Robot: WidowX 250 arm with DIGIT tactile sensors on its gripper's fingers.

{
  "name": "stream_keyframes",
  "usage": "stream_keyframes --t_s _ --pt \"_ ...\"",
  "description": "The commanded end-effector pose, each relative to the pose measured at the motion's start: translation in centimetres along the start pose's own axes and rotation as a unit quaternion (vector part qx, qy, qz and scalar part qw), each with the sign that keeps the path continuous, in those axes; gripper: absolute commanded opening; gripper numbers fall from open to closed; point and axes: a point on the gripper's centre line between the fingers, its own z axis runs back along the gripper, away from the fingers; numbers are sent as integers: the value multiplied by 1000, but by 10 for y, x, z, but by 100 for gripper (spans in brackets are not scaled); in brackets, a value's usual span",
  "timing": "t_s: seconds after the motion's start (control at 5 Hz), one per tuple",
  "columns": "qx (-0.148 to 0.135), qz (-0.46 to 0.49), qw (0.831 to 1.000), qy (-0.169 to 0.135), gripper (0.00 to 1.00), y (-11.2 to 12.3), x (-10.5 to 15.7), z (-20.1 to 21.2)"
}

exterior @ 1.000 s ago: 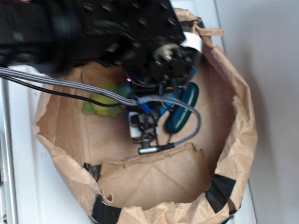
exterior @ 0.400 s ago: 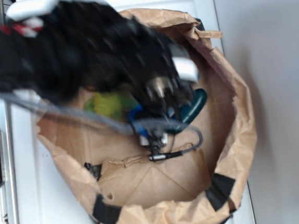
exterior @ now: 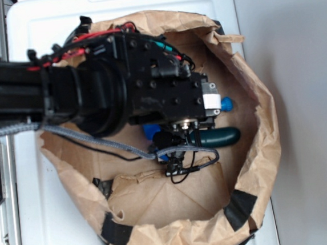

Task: Grab the blue bottle.

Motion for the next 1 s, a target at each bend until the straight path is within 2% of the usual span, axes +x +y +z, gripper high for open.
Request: stream_keyframes --t_s 0.0,0.2,0.4,0.6,0.8 --pt "-69 8 997 -29 0 -1 -1 71" --pt "-94 19 994 -44 0 0 -4 121" --pt "-86 28 994 -57 0 0 -8 153" --pt "-62 15 996 -67 0 -6 -15 154" --pt "-19 11 997 -68 13 -10 -19 144"
